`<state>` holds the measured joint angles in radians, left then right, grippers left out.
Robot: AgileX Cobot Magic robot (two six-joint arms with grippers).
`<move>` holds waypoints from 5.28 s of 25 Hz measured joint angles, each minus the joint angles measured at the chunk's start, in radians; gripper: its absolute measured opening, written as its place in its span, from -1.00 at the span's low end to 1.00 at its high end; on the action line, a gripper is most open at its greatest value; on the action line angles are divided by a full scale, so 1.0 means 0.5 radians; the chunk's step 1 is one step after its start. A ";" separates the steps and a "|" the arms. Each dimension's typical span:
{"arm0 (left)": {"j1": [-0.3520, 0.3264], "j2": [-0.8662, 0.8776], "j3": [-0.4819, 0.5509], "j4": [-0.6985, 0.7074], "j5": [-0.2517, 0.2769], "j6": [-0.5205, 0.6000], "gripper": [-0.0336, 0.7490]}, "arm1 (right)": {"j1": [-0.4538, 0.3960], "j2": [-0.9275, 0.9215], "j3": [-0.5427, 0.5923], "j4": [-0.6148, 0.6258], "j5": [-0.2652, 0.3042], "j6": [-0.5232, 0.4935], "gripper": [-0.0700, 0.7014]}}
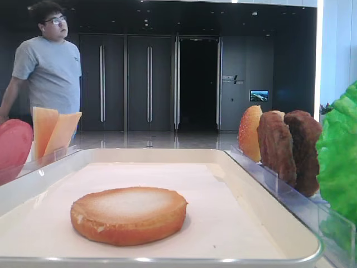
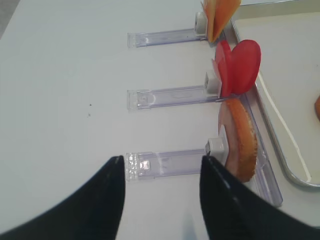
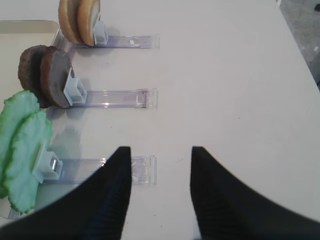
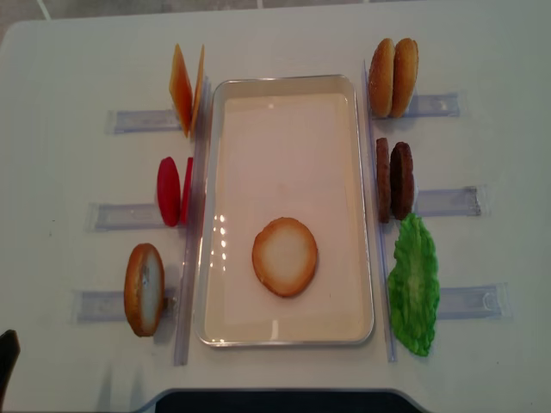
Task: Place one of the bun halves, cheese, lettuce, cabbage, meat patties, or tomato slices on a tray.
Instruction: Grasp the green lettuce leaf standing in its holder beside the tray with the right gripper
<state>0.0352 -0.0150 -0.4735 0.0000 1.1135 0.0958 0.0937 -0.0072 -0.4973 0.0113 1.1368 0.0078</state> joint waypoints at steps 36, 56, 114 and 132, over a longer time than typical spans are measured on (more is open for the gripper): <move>0.000 0.000 0.000 0.017 -0.001 -0.009 -0.01 | 0.000 1.438 -0.362 0.075 0.168 0.075 -0.03; 0.000 0.000 0.000 0.017 -0.001 -0.013 -0.03 | 0.000 1.843 -0.658 0.099 0.171 0.012 0.17; 0.000 0.000 0.000 0.017 -0.001 -0.014 -0.04 | 1.189 2.639 -0.705 0.007 -0.313 0.902 0.16; 0.000 0.000 0.000 0.017 -0.001 -0.014 -0.04 | 1.189 2.639 -0.705 0.005 -0.313 0.895 -0.66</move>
<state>0.0352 -0.0150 -0.4735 0.0087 1.1131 0.0888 0.6880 1.3125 -0.8496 0.0137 0.9803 0.4555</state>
